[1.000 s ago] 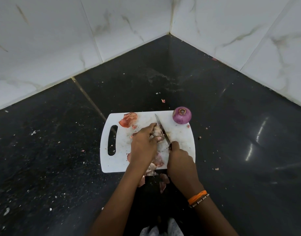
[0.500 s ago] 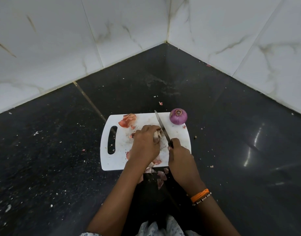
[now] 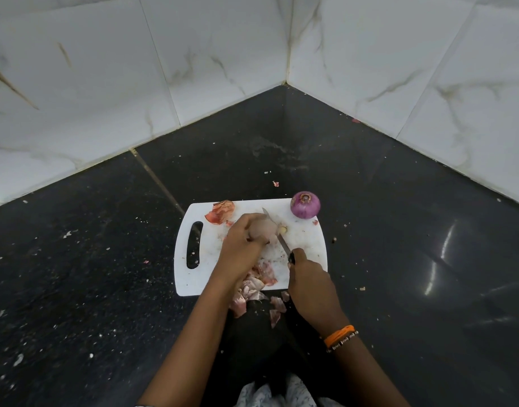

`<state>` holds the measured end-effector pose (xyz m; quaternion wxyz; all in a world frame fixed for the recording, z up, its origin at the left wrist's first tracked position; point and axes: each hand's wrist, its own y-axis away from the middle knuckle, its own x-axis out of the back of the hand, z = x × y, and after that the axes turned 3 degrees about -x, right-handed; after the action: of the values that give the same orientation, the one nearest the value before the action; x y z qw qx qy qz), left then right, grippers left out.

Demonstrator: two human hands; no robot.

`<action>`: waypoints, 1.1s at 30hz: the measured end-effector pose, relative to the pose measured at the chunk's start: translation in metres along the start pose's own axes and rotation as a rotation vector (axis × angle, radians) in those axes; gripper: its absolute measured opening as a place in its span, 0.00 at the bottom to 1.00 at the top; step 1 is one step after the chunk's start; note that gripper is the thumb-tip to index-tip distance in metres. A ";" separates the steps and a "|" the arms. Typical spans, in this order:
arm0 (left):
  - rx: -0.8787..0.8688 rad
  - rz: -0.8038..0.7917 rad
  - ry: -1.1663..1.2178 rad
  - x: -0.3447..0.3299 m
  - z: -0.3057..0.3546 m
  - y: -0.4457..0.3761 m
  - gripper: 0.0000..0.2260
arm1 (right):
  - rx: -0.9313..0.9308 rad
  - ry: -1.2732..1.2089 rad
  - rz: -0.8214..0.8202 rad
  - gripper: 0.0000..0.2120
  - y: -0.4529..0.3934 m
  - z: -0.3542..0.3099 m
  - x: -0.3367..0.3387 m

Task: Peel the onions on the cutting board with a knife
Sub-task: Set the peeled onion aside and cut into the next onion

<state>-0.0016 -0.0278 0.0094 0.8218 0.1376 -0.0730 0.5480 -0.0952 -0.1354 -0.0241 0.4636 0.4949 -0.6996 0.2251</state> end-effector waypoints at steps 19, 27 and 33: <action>0.380 -0.171 0.720 0.001 0.002 -0.001 0.13 | 0.140 -0.798 0.190 0.22 -0.025 -0.027 0.017; 0.365 -0.198 0.686 0.001 -0.003 -0.001 0.10 | 0.088 -0.840 0.144 0.07 -0.032 -0.017 0.014; 0.352 -0.114 0.566 0.002 -0.009 -0.002 0.08 | 0.022 -0.979 0.146 0.08 -0.027 -0.020 0.014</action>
<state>0.0010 -0.0247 0.0012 0.8024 0.1238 0.2615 0.5219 -0.0631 -0.1375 -0.0065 0.0582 0.4970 -0.8658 0.0054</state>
